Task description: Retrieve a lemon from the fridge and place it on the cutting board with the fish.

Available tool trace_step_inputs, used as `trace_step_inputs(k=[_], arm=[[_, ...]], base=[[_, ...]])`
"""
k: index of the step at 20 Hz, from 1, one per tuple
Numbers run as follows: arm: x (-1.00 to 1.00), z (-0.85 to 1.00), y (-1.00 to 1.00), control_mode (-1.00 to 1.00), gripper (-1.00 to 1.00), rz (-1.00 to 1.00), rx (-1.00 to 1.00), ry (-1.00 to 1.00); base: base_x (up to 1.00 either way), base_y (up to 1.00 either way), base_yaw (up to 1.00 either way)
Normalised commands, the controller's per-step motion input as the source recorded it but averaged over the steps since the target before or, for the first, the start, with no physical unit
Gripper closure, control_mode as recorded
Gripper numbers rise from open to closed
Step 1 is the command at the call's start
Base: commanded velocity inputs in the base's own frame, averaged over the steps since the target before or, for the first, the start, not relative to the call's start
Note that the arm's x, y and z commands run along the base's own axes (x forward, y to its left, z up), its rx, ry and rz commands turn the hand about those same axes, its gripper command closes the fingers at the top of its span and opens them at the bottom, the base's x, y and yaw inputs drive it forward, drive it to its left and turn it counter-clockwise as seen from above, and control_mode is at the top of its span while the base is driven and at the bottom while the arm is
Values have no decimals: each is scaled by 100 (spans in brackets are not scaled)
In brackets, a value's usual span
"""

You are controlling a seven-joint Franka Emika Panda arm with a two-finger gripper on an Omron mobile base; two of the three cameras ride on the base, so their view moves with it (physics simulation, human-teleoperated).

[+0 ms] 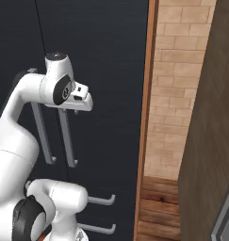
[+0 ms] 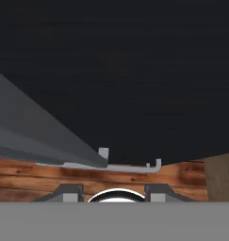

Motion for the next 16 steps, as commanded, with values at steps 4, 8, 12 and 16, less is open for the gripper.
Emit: trace_step_inputs(k=[4, 8, 12, 16], arm=[[0, 0, 0, 100, -100, 0, 0, 0], [0, 0, 0, 100, -100, 0, 0, 0], [0, 0, 0, 100, -100, 0, 0, 0], [0, 0, 0, 100, -100, 0, 0, 0]], base=[[-2, 0, 0], [-49, 20, 0], [-67, 68, -3], [-28, 61, -11]])
